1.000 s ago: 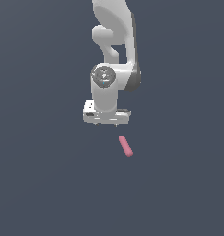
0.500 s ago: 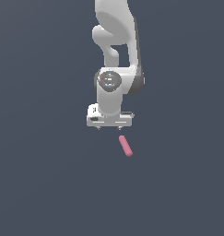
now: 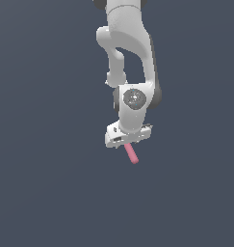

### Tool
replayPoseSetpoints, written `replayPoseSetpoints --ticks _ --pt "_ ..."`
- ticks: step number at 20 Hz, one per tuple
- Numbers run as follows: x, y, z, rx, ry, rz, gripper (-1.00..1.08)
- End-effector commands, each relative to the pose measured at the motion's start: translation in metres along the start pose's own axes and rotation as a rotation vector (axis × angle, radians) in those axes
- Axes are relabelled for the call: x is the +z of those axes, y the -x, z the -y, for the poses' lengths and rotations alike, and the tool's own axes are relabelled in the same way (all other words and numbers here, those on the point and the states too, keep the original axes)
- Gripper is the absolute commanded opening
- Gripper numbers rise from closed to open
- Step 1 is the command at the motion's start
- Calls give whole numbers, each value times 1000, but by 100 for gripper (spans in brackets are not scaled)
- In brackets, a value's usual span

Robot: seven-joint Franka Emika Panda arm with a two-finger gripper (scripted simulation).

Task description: Pick up the object and move it to a goal position.

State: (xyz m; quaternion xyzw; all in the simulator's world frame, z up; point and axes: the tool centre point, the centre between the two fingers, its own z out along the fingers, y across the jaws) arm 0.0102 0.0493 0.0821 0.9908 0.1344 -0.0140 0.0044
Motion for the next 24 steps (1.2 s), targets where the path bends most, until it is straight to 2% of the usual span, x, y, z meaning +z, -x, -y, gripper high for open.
replayPoseSetpoints --ticks 1,11,24 --pt "7 -10 10 -50 -1 -16 100" --pt "16 -16 19 -89 -4 -26 100" --pt "63 -19 20 -95 -4 -29 100"
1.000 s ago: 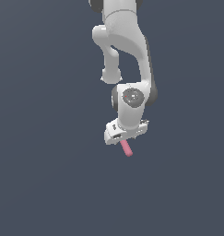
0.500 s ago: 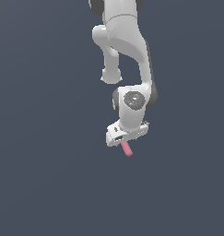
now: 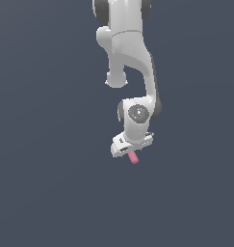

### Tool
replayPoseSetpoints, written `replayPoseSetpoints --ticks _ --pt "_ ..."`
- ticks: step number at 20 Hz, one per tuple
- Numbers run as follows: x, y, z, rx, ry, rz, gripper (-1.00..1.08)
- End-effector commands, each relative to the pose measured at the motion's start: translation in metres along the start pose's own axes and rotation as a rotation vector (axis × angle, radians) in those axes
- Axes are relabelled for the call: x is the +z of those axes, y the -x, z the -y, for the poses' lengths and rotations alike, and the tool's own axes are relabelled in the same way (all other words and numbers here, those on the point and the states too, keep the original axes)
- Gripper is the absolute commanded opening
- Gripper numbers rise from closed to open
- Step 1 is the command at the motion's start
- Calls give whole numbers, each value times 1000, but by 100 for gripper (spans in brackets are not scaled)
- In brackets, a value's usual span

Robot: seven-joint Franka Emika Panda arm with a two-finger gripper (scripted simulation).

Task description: Pick up the object and move it to a goal position.

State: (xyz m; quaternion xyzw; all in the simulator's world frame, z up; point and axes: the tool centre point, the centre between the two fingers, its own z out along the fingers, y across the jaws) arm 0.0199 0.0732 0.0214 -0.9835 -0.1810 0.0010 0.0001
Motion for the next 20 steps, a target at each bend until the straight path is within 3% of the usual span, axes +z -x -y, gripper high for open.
replayPoseSetpoints --ticks 1,2,3,20 --pt "3 -1 0 0 0 -2 100" --pt "3 -1 0 0 0 -2 100" --pt "3 -1 0 0 0 -2 -100" --pt "-7 2 4 0 0 -2 -100"
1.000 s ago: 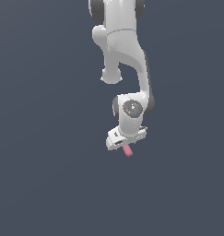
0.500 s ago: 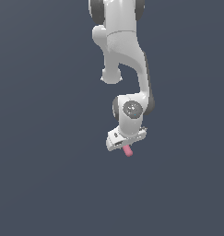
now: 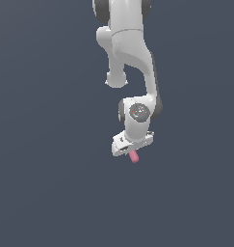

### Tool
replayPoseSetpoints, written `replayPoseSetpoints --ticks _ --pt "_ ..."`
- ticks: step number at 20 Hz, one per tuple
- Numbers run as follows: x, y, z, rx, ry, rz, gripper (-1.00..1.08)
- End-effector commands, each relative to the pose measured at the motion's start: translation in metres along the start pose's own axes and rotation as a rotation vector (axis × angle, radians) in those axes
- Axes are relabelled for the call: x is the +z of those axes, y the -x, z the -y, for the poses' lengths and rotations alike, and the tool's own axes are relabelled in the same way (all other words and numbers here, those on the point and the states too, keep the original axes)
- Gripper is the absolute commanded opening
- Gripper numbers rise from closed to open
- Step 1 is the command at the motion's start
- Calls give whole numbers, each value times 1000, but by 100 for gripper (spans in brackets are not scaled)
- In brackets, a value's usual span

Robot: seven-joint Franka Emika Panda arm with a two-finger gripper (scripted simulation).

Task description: Pick up the object and move it to a goal position.

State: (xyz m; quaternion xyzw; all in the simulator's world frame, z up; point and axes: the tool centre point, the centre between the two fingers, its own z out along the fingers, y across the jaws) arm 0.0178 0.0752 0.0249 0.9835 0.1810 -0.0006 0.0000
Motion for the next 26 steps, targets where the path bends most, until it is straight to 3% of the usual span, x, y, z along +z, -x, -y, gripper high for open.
replayPoseSetpoints --ticks 1,26 --pt "-7 2 3 0 0 -1 -100" --pt "-173 49 76 -1 1 -1 -100"
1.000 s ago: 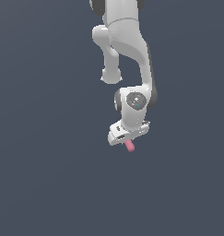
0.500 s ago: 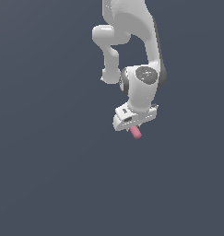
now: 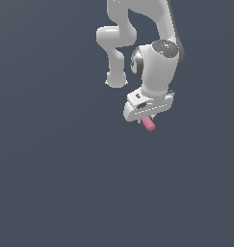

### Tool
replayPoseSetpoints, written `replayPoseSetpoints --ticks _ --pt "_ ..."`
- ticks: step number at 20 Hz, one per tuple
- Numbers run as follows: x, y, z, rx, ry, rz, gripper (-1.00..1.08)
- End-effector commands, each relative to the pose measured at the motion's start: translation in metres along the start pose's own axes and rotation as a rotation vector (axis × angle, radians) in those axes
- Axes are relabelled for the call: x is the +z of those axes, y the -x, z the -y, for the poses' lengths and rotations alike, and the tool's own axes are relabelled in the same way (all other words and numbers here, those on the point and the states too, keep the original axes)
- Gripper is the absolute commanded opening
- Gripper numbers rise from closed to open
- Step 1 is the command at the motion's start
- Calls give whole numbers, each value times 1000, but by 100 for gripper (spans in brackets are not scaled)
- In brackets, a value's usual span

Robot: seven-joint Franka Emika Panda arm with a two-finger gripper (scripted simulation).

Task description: Pick up the object and move it to a goal position.

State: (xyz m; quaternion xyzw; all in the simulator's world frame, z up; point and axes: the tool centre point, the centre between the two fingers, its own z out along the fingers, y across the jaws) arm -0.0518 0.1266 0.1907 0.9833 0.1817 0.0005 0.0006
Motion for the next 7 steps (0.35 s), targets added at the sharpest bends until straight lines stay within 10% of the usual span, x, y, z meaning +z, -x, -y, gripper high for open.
replayPoseSetpoints --ticks 1,7 --pt "-11 3 5 1 -1 1 -100" --pt "-21 5 9 1 -1 1 -100"
